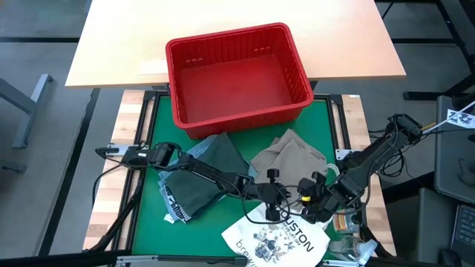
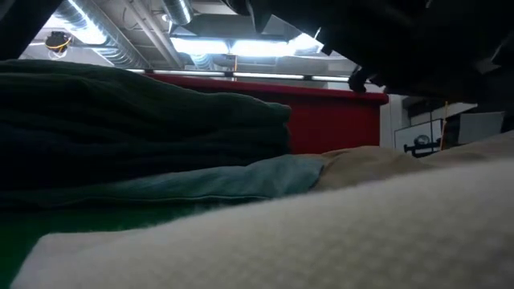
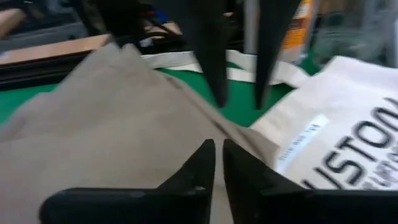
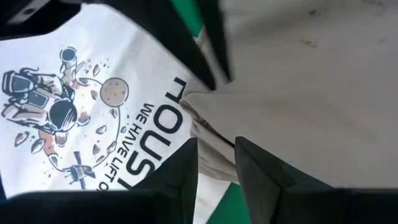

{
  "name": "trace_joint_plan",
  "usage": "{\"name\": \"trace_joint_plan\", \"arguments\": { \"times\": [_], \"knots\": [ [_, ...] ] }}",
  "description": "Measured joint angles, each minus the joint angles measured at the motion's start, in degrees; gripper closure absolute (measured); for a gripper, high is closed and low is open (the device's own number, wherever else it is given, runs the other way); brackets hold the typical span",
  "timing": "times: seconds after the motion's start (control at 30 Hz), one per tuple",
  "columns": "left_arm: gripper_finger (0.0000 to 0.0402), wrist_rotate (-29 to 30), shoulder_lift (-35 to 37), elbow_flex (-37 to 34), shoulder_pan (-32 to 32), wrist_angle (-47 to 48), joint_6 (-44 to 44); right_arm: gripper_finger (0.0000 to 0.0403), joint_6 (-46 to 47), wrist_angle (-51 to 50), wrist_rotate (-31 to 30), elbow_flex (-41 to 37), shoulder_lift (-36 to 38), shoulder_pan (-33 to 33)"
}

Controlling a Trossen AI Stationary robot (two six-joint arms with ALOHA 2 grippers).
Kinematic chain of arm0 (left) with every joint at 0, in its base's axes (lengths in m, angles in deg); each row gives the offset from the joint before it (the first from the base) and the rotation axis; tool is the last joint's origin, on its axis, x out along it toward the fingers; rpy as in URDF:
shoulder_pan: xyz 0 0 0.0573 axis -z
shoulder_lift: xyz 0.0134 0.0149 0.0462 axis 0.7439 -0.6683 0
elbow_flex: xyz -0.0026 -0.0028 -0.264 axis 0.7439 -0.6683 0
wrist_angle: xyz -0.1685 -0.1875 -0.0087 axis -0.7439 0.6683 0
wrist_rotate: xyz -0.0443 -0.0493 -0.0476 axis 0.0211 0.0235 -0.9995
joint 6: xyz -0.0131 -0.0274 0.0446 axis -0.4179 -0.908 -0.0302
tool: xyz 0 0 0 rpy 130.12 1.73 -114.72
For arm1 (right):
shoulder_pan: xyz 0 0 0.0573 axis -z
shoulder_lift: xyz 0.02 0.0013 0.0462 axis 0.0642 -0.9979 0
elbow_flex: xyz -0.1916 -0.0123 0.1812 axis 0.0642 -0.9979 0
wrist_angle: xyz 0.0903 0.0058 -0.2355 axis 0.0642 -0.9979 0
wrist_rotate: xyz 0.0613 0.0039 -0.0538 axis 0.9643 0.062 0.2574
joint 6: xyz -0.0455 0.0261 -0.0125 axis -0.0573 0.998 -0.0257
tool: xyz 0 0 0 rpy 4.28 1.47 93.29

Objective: Fold Laundry from Bin
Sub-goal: Stack the light brown shorts on top of the dark green shirt

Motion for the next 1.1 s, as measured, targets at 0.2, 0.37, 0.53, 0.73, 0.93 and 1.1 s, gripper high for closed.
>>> {"name": "trace_joint_plan", "arguments": {
  "times": [0.2,0.37,0.53,0.73,0.93,1.1],
  "knots": [
    [0.0311,9.42,0.00,0.00,0.19,-0.24,0.26,0.0293,-2.37,-0.01,0.06,0.00,0.00,0.00],
    [0.0273,17.89,0.23,0.00,0.96,-0.74,1.40,0.0247,-2.49,0.06,0.04,0.00,0.00,0.00],
    [0.0258,22.02,2.88,0.00,2.80,-0.11,8.43,0.0181,-2.57,0.45,-2.28,0.00,-0.02,0.00],
    [0.0258,19.68,9.16,0.00,4.69,13.09,8.58,0.0138,-8.94,4.83,-2.54,0.00,-1.84,0.00],
    [0.0257,16.74,15.11,0.04,5.76,30.62,5.74,0.0134,-19.67,12.33,-2.88,0.00,-8.13,0.00],
    [0.0257,16.18,16.78,0.04,6.91,36.28,2.90,0.0134,-22.43,12.73,-5.85,0.00,-13.55,0.02]
  ]
}}
